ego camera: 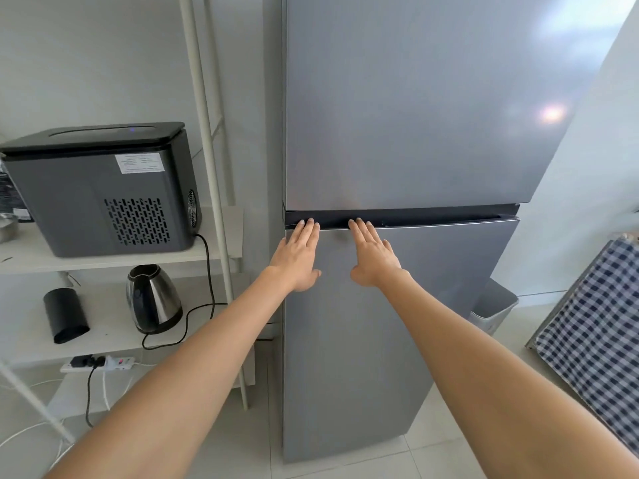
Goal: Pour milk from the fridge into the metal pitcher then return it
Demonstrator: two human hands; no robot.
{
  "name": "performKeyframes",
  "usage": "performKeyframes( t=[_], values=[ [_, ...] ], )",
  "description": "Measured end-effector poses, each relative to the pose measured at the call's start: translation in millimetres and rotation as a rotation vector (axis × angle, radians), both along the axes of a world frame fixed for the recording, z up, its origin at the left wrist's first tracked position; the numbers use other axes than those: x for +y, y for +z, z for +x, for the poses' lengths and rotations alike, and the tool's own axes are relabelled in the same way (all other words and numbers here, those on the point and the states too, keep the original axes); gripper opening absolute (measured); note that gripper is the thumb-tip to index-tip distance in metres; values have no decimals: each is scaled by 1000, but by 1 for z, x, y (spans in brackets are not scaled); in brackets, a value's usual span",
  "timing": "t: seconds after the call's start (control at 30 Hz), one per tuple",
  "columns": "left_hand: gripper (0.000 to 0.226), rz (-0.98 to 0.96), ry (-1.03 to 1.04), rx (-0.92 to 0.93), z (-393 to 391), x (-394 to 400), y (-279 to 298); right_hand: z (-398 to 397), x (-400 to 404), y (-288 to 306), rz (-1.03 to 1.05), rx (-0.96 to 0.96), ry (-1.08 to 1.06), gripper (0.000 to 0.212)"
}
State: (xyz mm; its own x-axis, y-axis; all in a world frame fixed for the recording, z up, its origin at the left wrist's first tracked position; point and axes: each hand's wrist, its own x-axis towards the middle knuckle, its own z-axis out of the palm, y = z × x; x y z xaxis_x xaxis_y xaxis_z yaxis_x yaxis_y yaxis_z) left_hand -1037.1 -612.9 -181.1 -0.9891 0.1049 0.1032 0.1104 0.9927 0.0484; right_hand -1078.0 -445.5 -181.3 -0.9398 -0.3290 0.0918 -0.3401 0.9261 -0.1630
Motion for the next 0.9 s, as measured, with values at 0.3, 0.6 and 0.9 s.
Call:
performKeyframes(
  t=[0.3,0.6,0.9],
  values=[
    [79,-80,75,-40,0,15,17,12,12,18,39,-45,-27,77],
    [72,-120,-2,-162,17,102,23,70,154,-3,115,-8,-285,65],
    [72,-161,-279,-255,81,275,10,201,334,-7,68,-79,-633,70]
  ],
)
